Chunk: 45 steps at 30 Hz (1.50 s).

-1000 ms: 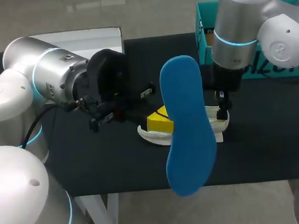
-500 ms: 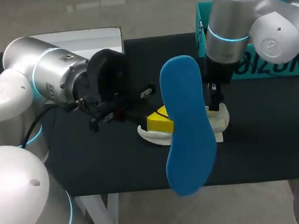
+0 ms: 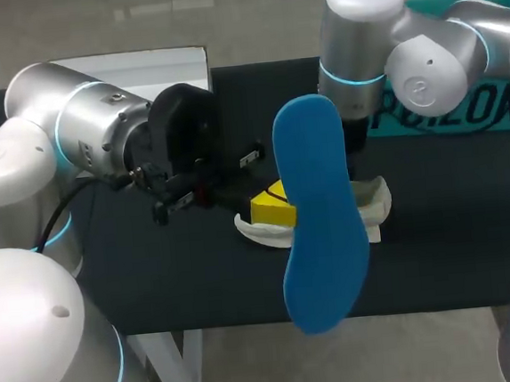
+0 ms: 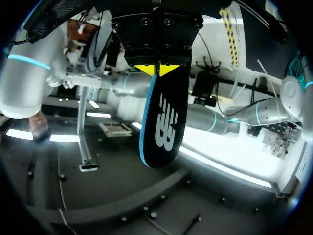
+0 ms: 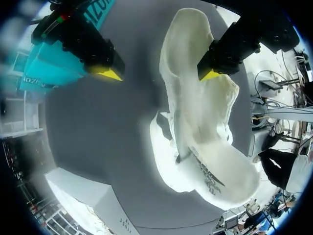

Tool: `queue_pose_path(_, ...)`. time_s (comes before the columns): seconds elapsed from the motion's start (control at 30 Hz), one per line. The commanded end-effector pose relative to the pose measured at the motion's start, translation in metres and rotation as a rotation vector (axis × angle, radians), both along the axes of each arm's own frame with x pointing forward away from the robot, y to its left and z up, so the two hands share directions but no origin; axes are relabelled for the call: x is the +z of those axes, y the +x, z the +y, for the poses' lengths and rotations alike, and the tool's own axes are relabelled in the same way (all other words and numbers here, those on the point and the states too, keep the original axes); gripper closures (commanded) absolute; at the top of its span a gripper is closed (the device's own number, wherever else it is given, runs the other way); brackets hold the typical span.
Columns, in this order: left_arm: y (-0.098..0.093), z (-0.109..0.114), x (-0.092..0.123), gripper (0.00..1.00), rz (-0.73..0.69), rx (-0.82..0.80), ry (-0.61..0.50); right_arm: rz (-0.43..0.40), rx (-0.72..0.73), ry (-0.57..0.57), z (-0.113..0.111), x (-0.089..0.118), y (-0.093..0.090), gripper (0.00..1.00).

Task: Take the shoe out of the shoebox, open the shoe tongue, remove and reinsert the insole, then place the shoe into the shoebox

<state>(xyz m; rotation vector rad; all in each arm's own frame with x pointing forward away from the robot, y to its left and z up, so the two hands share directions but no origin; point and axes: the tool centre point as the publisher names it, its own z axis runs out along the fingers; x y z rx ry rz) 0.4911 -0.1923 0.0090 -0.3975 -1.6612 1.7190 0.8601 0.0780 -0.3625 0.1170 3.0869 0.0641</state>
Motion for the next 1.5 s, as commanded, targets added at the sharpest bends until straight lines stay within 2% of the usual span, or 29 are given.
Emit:
queue_pose_path(0.03, 0.001, -0.002, -0.001, 1.00, 0.001, -0.003, -0.003, 0.037, 0.012, 0.001, 0.014, -0.023, 0.006, 0.58)
queue_pose_path(0.07, 0.001, -0.002, -0.001, 1.00, 0.001, -0.003, -0.003, 0.046, 0.011, 0.008, 0.013, -0.024, 0.004, 0.68)
queue_pose_path(0.1, 0.001, -0.002, -0.001, 1.00, 0.001, -0.003, -0.003, 0.050, 0.026, 0.013, 0.012, -0.025, 0.000, 1.00)
queue_pose_path(0.57, 0.001, -0.002, -0.001, 1.00, 0.001, -0.003, -0.003, 0.050, 0.026, 0.013, 0.012, -0.025, 0.000, 1.00)
queue_pose_path(0.63, 0.001, -0.002, -0.001, 1.00, 0.001, -0.003, -0.003, 0.083, -0.001, -0.006, 0.008, -0.013, -0.013, 1.00)
queue_pose_path(0.7, 0.001, -0.002, -0.001, 1.00, 0.001, -0.003, -0.003, 0.104, -0.113, -0.021, 0.005, -0.005, -0.018, 1.00)
queue_pose_path(0.8, 0.001, -0.002, -0.001, 1.00, 0.001, -0.003, -0.003, 0.118, -0.412, 0.057, 0.001, 0.008, -0.021, 1.00)
queue_pose_path(0.93, 0.001, -0.002, -0.001, 1.00, 0.001, -0.003, -0.003, 0.128, -0.730, 0.091, 0.005, 0.007, -0.019, 1.00)
queue_pose_path(1.1, 0.001, -0.002, -0.001, 1.00, 0.001, -0.003, -0.003, 0.103, -1.084, 0.309, 0.021, 0.002, -0.004, 1.00)
queue_pose_path(1.23, 0.001, -0.002, -0.001, 1.00, 0.001, -0.003, -0.003, 0.099, -1.261, 0.459, 0.023, 0.000, -0.003, 1.00)
queue_pose_path(1.37, 0.001, -0.002, -0.001, 1.00, 0.001, -0.003, -0.003, 0.053, -1.337, 0.426, 0.021, 0.009, -0.003, 1.00)
queue_pose_path(1.5, 0.001, -0.002, -0.001, 1.00, 0.001, -0.003, -0.003, 0.056, -1.367, 0.452, 0.021, 0.015, -0.003, 1.00)
